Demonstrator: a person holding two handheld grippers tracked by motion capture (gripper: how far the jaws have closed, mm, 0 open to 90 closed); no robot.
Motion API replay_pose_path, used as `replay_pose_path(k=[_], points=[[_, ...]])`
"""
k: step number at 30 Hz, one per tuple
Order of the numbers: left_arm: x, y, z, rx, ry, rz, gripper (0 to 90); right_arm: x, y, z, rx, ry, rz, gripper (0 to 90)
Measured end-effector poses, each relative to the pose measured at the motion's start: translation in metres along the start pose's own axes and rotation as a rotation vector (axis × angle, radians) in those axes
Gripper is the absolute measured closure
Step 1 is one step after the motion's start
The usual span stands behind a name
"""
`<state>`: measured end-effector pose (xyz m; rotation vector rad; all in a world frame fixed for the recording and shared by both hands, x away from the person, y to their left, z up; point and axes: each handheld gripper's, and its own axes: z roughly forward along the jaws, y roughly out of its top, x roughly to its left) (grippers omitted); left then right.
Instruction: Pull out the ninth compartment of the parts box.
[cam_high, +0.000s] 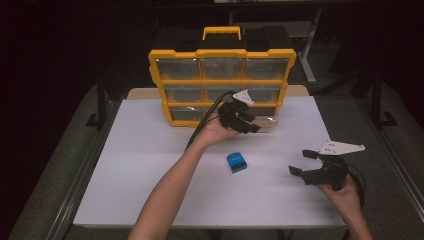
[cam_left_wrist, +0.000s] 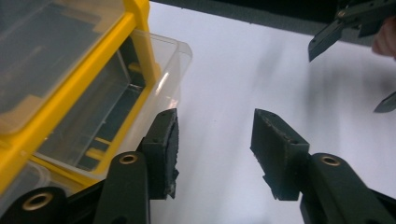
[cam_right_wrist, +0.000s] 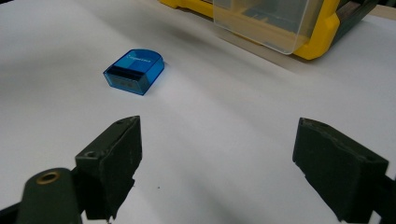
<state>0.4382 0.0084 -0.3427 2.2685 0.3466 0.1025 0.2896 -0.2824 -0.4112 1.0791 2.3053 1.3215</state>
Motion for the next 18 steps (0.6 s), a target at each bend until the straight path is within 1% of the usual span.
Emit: replay_pose_path(k=[1, 2, 5, 7, 9, 10, 11, 12, 13, 14, 15, 16, 18], points=[[0.000, 0.000, 0.000, 0.000, 0.000, 0.000, 52.1, 0.000, 0.000, 0.000, -0.001, -0.001, 0.000, 14.8], [0.004, 0.002, 0.001, 0.009, 0.016, 0.005, 52.3, -0.001, 0.000, 0.000, -0.001, 0.000, 0.002, 14.8], [0.007, 0.005, 0.003, 0.017, 0.025, 0.017, 53.9, -0.001, 0.000, 0.000, -0.004, 0.004, 0.002, 14.8], [0.011, 0.008, 0.006, 0.043, 0.036, 0.042, 54.0, -0.001, 0.000, 0.001, -0.004, 0.004, 0.002, 14.7], [0.011, 0.009, 0.008, 0.043, 0.042, 0.040, 53.6, -0.001, 0.000, 0.001, -0.003, 0.004, 0.002, 14.7], [0.015, 0.010, 0.012, 0.041, 0.046, 0.042, 52.2, -0.001, 0.001, 0.001, -0.001, 0.009, 0.001, 14.9], [0.017, 0.010, 0.013, 0.034, 0.040, 0.038, 52.5, -0.001, 0.000, 0.001, -0.001, 0.010, 0.001, 15.0], [0.018, 0.009, 0.015, 0.045, 0.046, 0.049, 52.6, -0.001, 0.000, 0.001, -0.001, 0.012, 0.000, 15.0], [0.019, 0.009, 0.016, 0.046, 0.054, 0.052, 52.7, -0.001, 0.001, 0.001, -0.002, 0.012, -0.001, 15.0], [0.020, 0.009, 0.016, 0.044, 0.052, 0.057, 52.8, -0.001, 0.001, 0.001, -0.003, 0.013, -0.001, 15.0], [0.021, 0.009, 0.018, 0.042, 0.052, 0.053, 53.0, -0.001, 0.001, 0.001, -0.001, 0.015, -0.003, 15.0], [0.022, 0.010, 0.019, 0.047, 0.059, 0.053, 52.9, -0.001, 0.001, 0.001, -0.002, 0.015, -0.003, 15.0], [0.024, 0.010, 0.021, 0.066, 0.060, 0.056, 53.0, -0.001, 0.001, 0.001, -0.003, 0.016, -0.003, 15.0]])
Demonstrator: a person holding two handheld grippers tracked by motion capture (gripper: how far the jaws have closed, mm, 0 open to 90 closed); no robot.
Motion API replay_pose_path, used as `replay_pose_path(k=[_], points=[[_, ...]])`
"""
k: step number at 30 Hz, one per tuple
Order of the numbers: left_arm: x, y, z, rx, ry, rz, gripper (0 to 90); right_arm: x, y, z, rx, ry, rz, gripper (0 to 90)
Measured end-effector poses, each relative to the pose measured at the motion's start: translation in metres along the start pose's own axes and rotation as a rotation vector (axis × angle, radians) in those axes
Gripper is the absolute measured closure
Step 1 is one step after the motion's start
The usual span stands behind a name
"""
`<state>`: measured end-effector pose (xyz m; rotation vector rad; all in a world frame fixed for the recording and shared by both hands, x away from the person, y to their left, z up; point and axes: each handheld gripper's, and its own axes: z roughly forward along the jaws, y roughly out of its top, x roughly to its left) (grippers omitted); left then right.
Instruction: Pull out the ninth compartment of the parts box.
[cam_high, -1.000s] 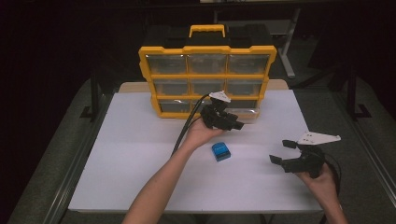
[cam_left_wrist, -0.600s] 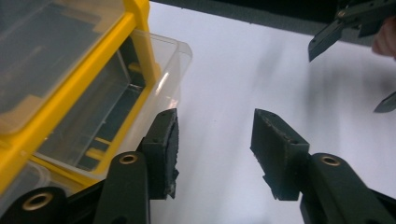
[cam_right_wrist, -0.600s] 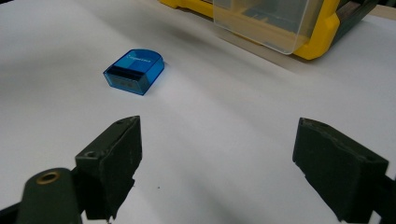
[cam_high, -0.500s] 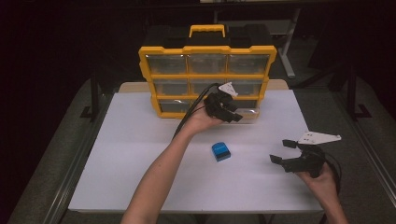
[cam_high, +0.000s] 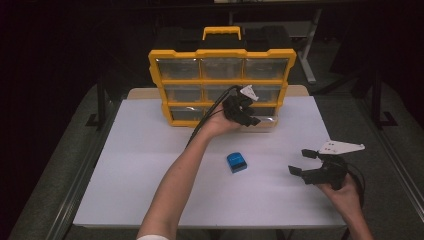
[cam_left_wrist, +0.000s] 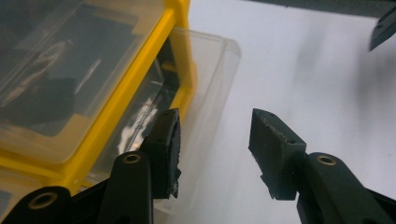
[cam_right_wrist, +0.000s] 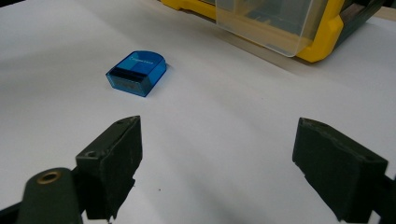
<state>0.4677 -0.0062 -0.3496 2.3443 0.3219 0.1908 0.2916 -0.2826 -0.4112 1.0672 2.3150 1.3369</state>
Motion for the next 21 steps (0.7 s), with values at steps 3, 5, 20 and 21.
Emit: replay_pose_path(k=[3, 5, 20, 21], points=[[0.001, 0.001, 0.003, 0.019, -0.006, 0.007, 53.9, 0.000, 0.000, 0.000, -0.001, 0.001, -0.004, 15.0], [0.001, 0.001, 0.006, 0.023, -0.007, 0.006, 54.2, -0.001, 0.000, 0.000, -0.003, 0.001, -0.006, 15.0], [0.003, -0.004, 0.020, 0.069, 0.012, 0.005, 64.0, -0.001, 0.000, 0.000, -0.006, 0.006, -0.010, 15.0], [0.003, -0.004, 0.020, 0.069, 0.013, 0.005, 64.1, -0.001, 0.000, 0.000, -0.007, 0.006, -0.010, 15.0]])
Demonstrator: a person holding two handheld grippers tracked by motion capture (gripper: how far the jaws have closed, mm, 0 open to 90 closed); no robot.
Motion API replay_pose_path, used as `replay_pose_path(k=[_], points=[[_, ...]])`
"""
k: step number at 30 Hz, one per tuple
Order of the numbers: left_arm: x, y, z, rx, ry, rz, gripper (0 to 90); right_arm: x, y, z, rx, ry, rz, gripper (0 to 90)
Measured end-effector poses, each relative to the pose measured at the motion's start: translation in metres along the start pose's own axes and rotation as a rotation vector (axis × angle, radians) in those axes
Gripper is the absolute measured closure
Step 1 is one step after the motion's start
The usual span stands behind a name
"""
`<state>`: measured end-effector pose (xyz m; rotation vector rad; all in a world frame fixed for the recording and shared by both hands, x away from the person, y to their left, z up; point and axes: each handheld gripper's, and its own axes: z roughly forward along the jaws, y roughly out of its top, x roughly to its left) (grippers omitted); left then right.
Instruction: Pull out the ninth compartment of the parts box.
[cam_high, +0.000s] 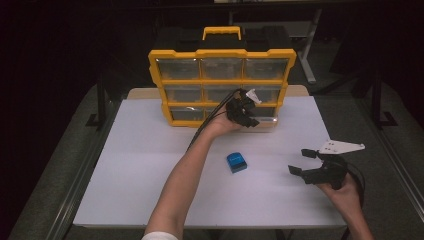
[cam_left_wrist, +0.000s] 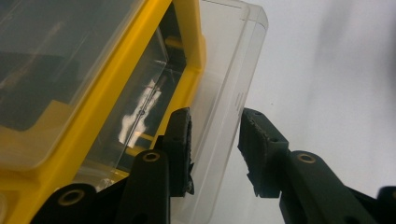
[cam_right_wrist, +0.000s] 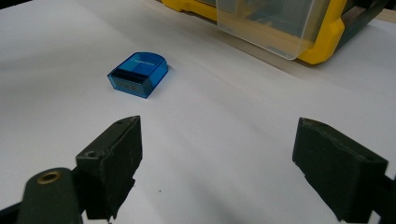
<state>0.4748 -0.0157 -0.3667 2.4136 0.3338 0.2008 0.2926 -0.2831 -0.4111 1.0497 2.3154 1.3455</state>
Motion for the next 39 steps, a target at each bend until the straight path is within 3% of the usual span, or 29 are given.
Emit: replay_pose_path(k=[17, 39], points=[[0.000, -0.002, -0.003, 0.010, -0.041, 0.020, 67.8, 0.001, -0.001, 0.000, 0.002, 0.003, 0.006, 15.0], [-0.010, -0.007, -0.010, 0.018, -0.110, 0.042, 70.2, 0.000, -0.003, 0.000, 0.001, 0.005, 0.013, 15.0]])
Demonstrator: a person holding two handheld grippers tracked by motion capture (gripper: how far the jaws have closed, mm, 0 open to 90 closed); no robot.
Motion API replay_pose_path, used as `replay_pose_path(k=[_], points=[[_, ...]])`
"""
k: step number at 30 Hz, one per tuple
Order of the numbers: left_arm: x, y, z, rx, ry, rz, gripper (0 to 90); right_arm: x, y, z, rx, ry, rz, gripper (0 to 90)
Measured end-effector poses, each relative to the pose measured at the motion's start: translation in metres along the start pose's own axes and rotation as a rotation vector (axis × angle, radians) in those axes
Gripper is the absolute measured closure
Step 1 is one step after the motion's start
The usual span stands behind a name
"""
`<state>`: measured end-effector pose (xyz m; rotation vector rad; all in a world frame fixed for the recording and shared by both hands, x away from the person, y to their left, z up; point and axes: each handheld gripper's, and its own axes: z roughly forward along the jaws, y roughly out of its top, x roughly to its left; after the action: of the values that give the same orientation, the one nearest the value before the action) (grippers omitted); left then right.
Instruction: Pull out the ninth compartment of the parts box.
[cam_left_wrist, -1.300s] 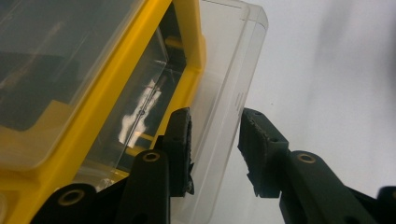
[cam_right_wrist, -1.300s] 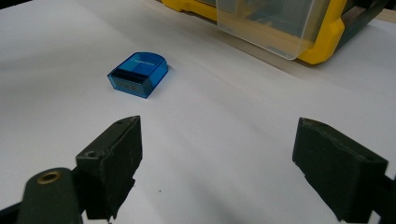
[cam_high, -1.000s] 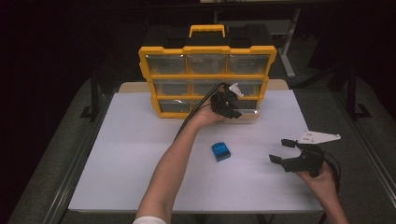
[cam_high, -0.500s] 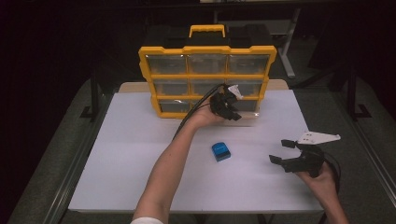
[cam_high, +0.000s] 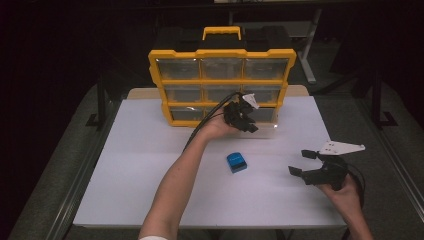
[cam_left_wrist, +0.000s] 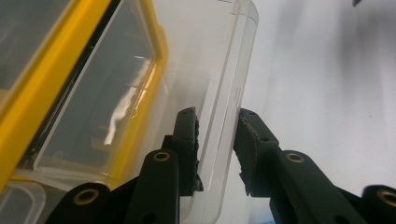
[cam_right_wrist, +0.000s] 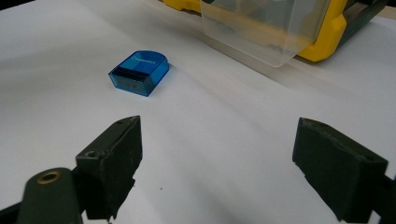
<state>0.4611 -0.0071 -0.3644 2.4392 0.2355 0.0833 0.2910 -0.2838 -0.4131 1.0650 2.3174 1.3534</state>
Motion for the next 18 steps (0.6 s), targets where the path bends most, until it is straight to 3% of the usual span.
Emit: replay_pose_path(k=[18], points=[[-0.013, -0.004, -0.004, 0.021, -0.042, 0.016, 71.7, 0.002, 0.000, 0.001, 0.002, 0.007, -0.007, 15.0]])
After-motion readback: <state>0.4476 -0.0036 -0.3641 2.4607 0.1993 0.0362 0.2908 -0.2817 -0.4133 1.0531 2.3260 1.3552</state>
